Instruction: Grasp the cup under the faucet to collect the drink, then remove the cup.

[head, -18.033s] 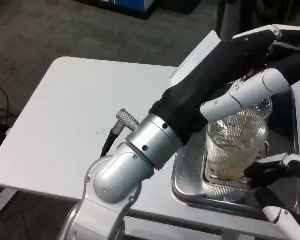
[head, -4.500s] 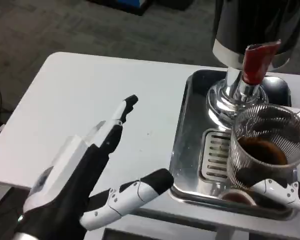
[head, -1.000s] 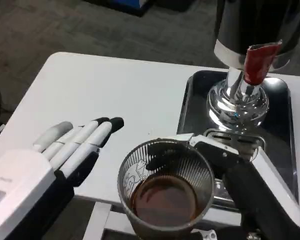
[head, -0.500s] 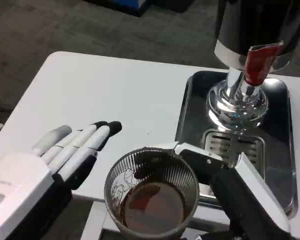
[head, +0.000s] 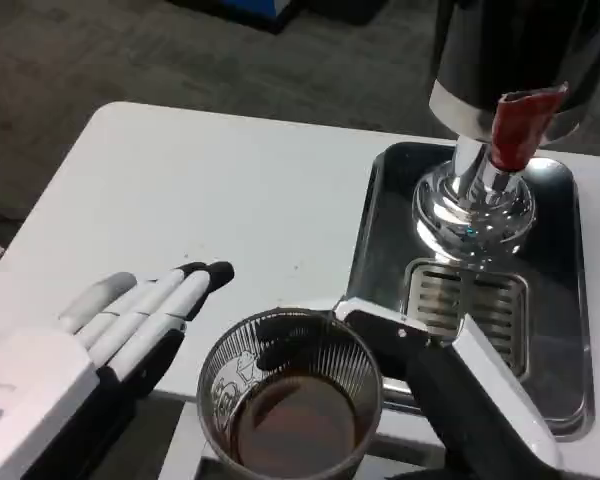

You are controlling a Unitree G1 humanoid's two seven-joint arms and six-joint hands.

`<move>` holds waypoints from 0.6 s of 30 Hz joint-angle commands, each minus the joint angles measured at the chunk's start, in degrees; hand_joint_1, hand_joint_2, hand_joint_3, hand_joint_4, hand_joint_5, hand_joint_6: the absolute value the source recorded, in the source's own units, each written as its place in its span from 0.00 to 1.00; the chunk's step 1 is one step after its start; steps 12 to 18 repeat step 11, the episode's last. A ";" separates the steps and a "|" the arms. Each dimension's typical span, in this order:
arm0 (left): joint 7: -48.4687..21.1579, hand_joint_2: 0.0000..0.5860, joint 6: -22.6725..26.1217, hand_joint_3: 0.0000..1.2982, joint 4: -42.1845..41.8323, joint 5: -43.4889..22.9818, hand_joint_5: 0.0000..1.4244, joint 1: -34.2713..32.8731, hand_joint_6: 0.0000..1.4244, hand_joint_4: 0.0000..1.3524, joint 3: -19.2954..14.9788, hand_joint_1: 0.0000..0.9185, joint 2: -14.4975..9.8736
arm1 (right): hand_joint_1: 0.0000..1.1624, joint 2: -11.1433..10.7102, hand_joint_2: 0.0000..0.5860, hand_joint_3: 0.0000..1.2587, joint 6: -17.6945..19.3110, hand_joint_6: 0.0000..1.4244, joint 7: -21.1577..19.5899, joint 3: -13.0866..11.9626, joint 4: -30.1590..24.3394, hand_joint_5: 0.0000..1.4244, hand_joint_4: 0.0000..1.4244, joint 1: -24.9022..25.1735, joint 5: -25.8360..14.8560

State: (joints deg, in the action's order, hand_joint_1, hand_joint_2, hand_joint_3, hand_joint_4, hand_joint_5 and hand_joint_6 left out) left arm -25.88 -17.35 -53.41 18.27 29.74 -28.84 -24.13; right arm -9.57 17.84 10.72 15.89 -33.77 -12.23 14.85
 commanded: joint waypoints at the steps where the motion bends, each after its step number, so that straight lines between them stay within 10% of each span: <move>1: 0.80 0.02 -1.83 0.02 0.93 0.16 0.04 1.57 0.00 0.00 -0.81 0.00 0.61 | 0.74 0.86 0.29 0.47 2.17 0.42 -1.19 1.05 -0.04 0.52 0.43 0.29 -0.05; 18: 0.56 0.02 -1.95 0.02 1.44 0.40 0.04 0.73 0.00 0.00 -0.36 0.00 0.40 | 0.73 0.91 0.30 0.47 2.31 0.42 -1.66 0.94 0.61 0.52 0.43 0.66 0.27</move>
